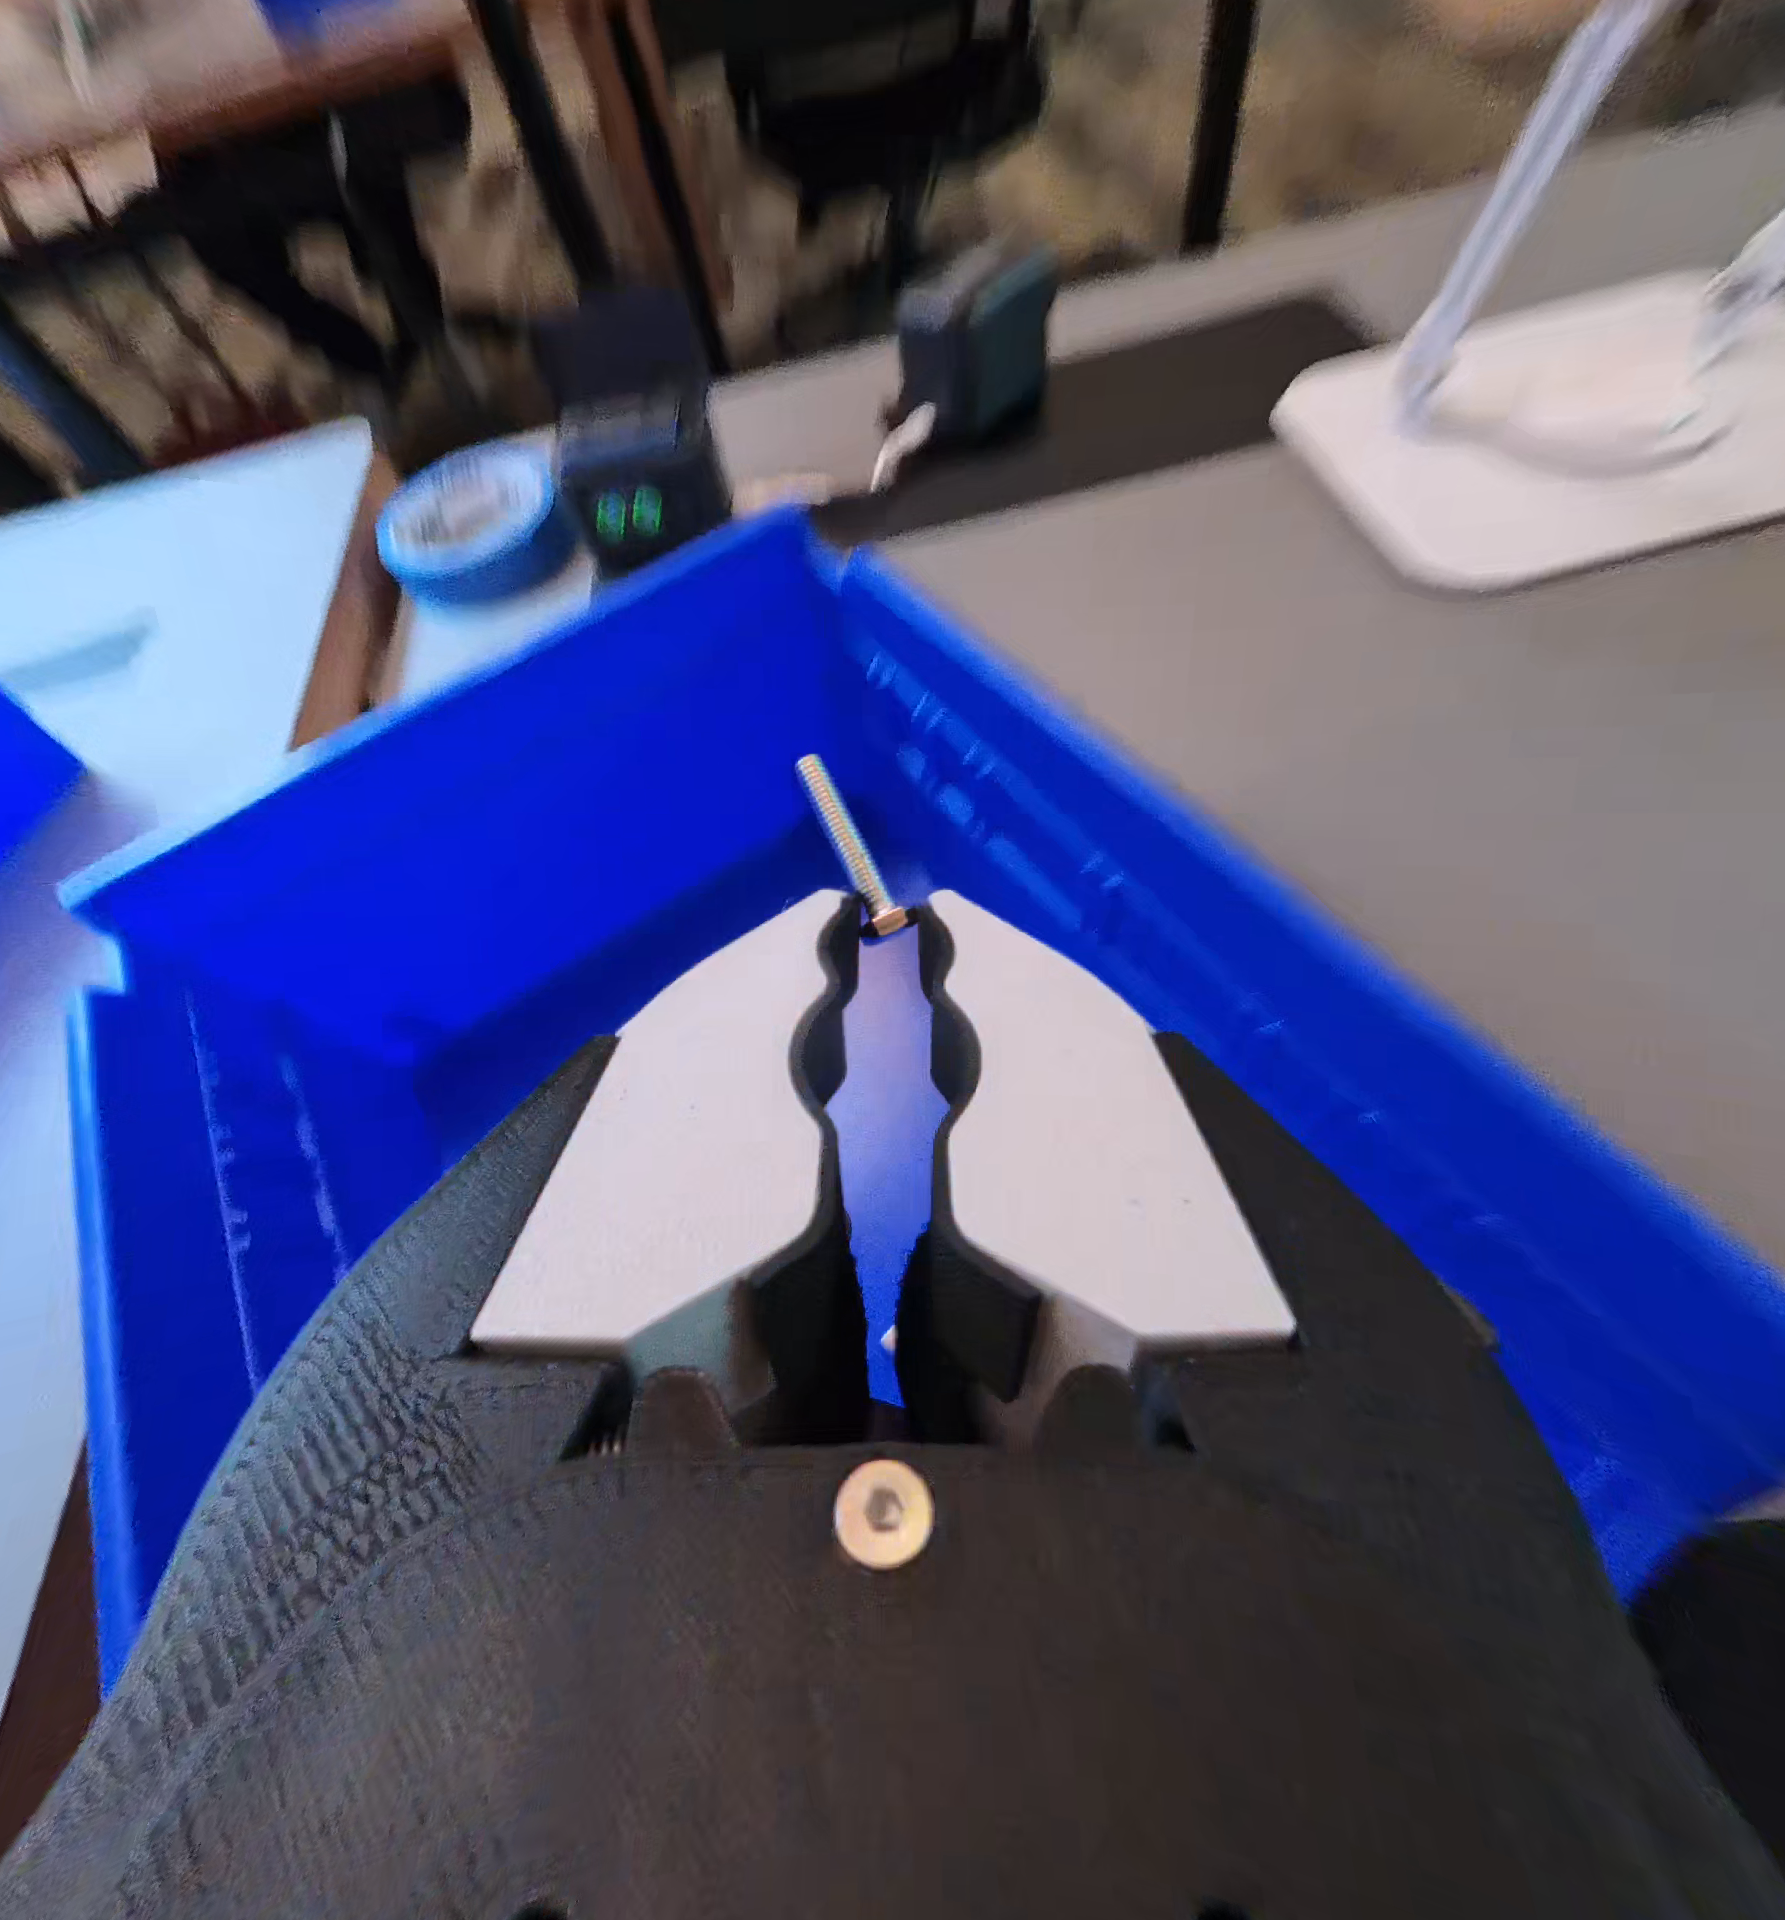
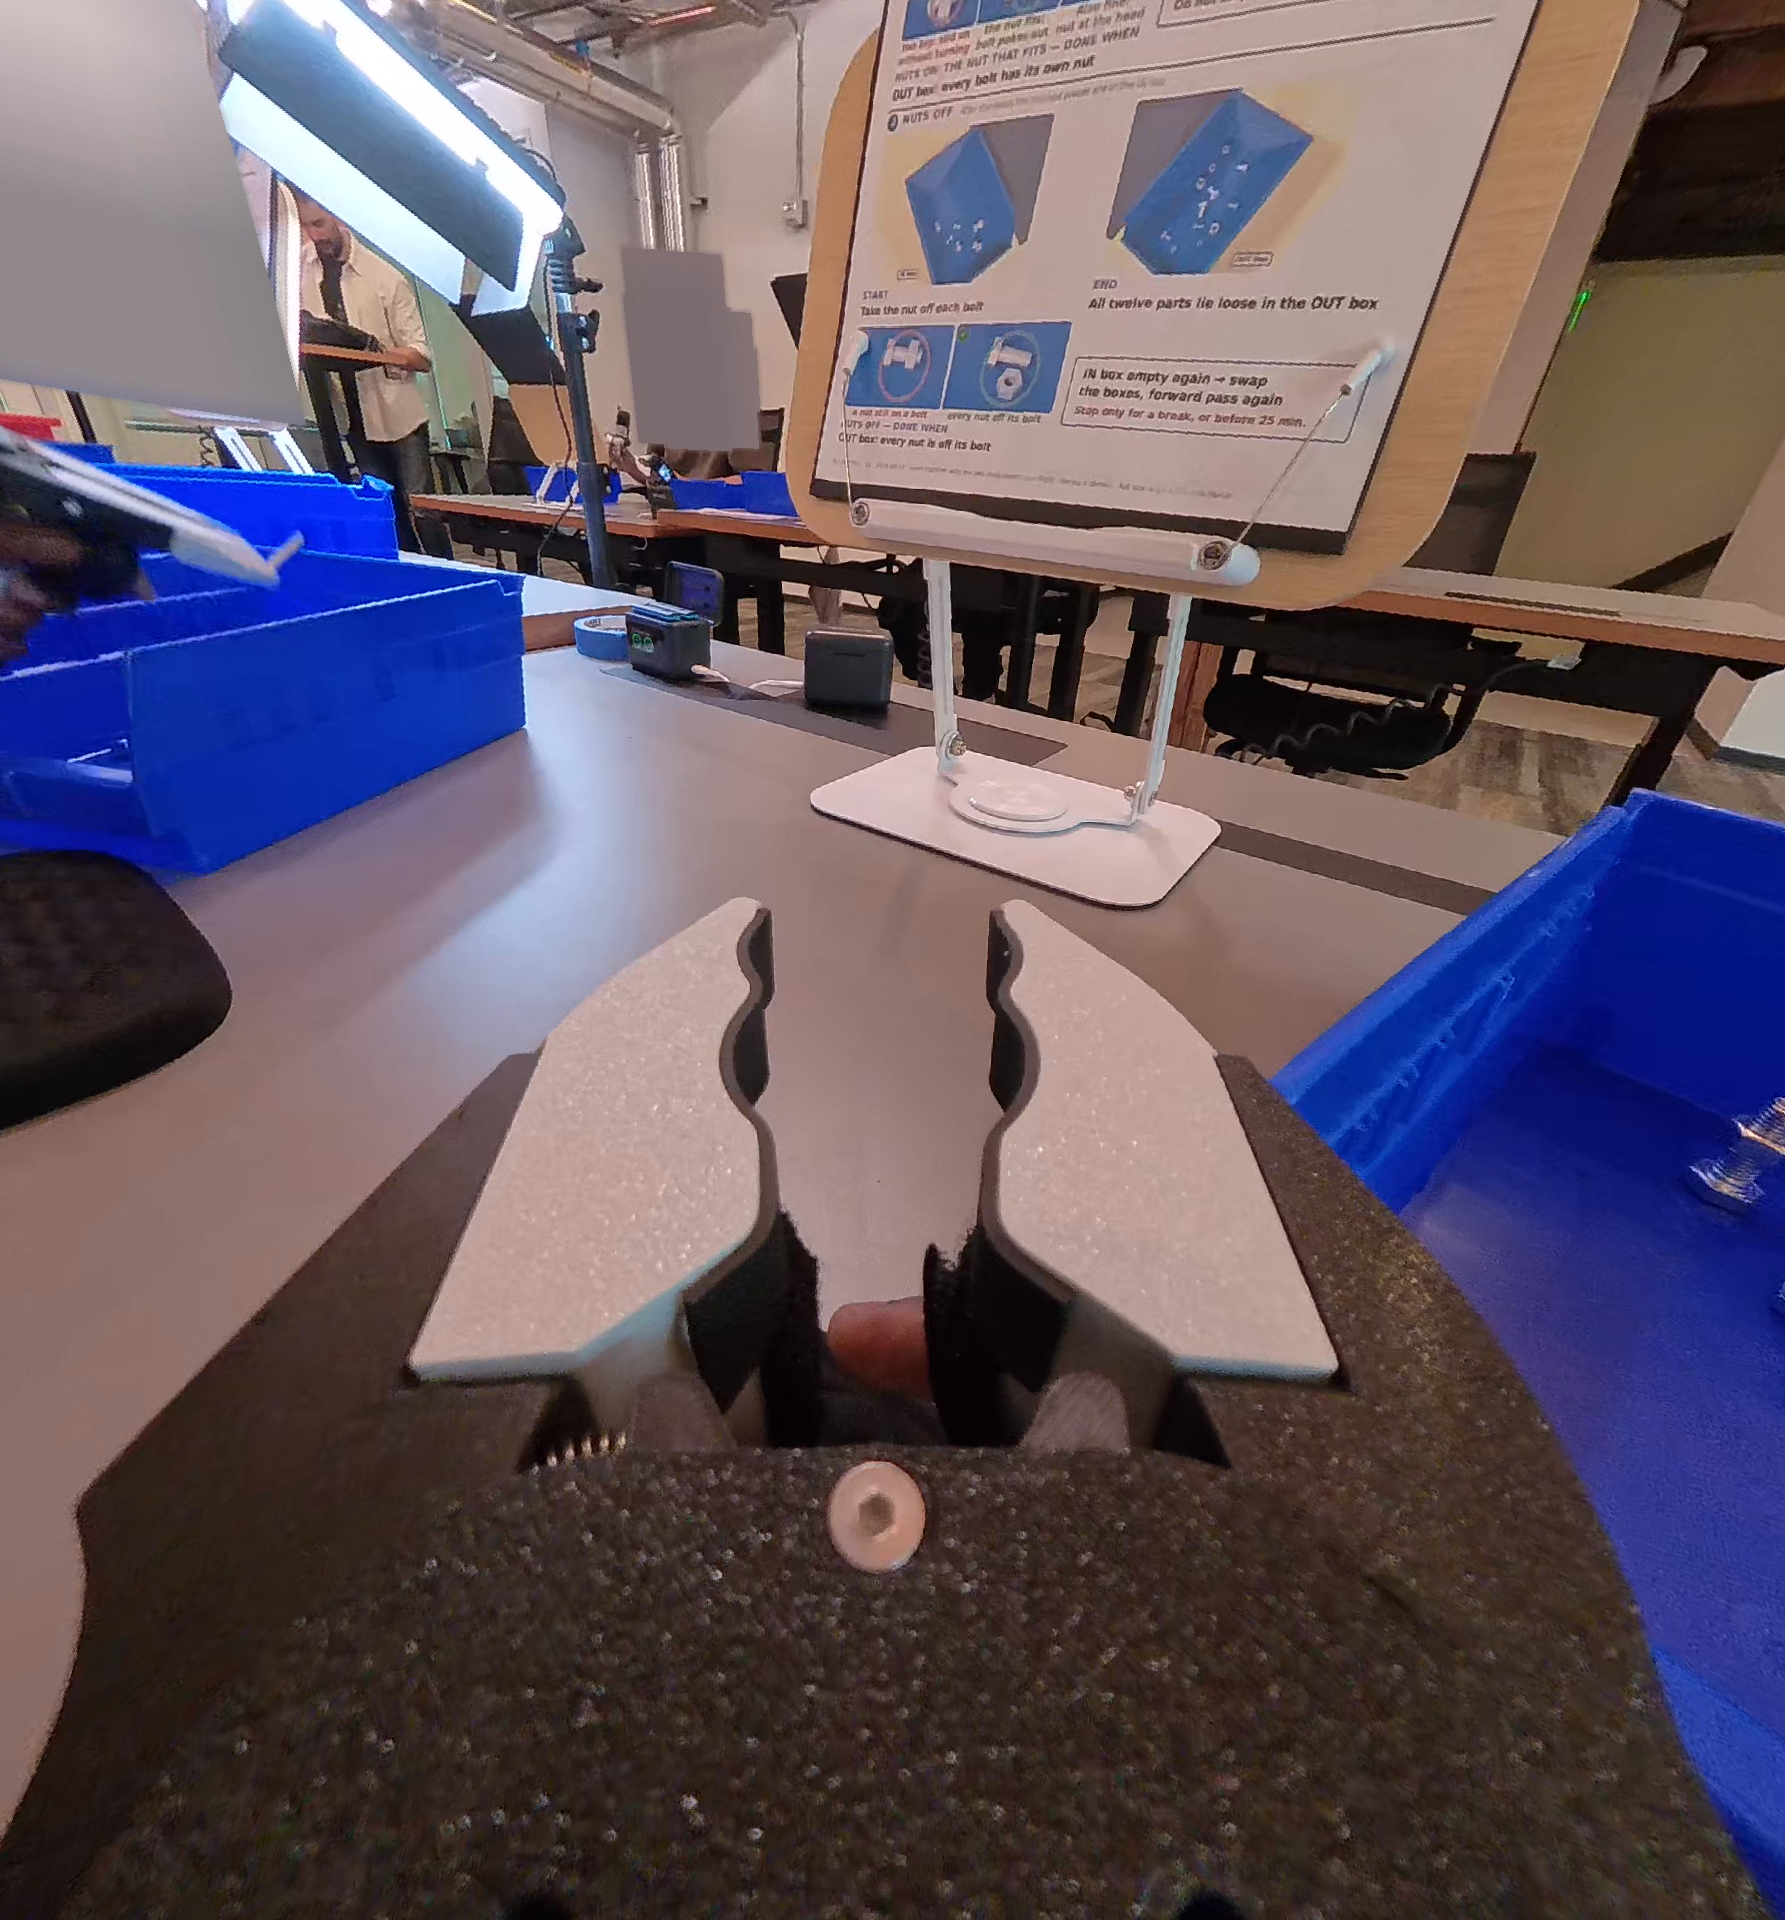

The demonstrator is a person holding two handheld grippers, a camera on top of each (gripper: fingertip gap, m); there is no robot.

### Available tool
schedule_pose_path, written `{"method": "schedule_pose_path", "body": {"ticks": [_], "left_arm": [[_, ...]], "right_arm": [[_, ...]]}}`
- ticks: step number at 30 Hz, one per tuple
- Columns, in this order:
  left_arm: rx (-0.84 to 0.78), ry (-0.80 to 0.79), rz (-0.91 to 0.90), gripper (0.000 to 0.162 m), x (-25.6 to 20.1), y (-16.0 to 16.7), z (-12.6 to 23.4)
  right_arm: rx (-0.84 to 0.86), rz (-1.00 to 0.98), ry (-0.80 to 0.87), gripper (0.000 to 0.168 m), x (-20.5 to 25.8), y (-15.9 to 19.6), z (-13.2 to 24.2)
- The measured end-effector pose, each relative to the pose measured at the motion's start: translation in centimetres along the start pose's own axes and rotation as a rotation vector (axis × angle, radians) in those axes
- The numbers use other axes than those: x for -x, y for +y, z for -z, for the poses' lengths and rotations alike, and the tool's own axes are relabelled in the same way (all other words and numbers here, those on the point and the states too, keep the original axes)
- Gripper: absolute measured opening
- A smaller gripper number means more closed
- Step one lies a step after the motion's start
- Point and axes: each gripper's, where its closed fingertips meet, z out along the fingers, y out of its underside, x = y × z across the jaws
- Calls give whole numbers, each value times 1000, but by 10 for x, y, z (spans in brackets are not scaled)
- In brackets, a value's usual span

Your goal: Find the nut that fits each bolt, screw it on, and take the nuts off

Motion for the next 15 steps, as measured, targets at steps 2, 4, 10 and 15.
{"method": "schedule_pose_path", "body": {"ticks": [2, 4, 10, 15], "left_arm": [[-156, 40, -37, 11, -23, -30, 21], [-304, 114, -58, 11, -54, -57, 45], [-665, 373, -129, 11, -159, -93, 102], [-854, 557, -143, 11, -234, -82, 129]], "right_arm": [[6, 9, -1, 39, 1, 1, -1], [11, 20, -2, 39, 2, 1, -1], [37, 46, -16, 38, 6, 4, -4], [60, 64, -32, 37, 10, 7, -6]]}}
